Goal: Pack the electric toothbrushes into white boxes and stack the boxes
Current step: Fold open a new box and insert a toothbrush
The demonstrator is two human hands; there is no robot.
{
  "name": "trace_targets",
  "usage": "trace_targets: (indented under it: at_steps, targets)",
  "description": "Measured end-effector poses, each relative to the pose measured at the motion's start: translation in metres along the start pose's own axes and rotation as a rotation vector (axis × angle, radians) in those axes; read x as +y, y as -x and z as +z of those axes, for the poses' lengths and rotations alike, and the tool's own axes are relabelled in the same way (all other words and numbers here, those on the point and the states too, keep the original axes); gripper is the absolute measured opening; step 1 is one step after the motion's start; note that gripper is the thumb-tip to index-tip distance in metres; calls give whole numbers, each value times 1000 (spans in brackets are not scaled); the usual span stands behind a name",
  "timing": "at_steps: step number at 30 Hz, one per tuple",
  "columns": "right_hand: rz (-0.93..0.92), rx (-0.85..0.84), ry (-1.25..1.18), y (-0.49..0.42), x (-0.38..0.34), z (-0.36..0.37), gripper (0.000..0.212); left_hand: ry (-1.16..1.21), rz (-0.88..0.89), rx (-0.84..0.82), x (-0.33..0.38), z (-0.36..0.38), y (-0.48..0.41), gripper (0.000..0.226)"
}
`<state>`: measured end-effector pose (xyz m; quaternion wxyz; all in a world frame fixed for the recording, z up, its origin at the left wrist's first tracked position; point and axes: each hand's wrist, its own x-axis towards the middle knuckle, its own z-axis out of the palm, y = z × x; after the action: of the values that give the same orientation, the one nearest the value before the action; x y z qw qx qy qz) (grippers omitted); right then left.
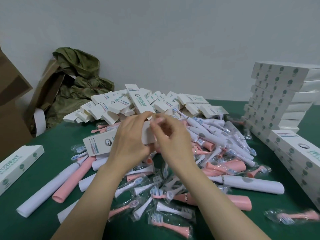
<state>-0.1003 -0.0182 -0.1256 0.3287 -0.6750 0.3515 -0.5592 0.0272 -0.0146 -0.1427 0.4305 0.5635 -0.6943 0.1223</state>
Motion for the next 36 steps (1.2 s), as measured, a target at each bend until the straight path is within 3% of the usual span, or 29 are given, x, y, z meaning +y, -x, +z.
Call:
trace_targets:
  at_steps: [3,6,9,11,14,17,19,22,24,27,30,36]
  targets:
    - [-80,-94,229,4,6,3,40,33,-17,22,0,0,0,59]
    - [-98,27,202,4,8,-1,44,17,4,37,1,0,0,63]
    - [-60,138,-6,5,8,-4,20,-2,21,46,4,0,0,68]
    - [-85,166,-13,6,6,-2,13,13,24,45,7,-2,1,67]
    - [-193,83,188,5,7,5,16,20,39,52,10,-7,1,60]
    - [-180,-134,272,1,8,3,28,-2,76,51,11,-10,-2,58]
    - [-130,-158,188,-4,5,-7,31,-14,69,37,11,-9,-2,65]
    - [92,123,-51,-33,8,-32,31,-37,45,5,9,-9,-1,77]
    - [265,200,97,-64,22,-50,24,-30,26,17,7,-9,0,81]
    - [477,34,454,-97,45,-62,25,-33,20,8,5,-8,1,82]
    - [542,-85,661,-107,59,-52,27,-41,30,-4,4,-8,-1,80]
    - [550,-105,768,-110,57,-32,6,-37,47,-6,2,-9,-3,78]
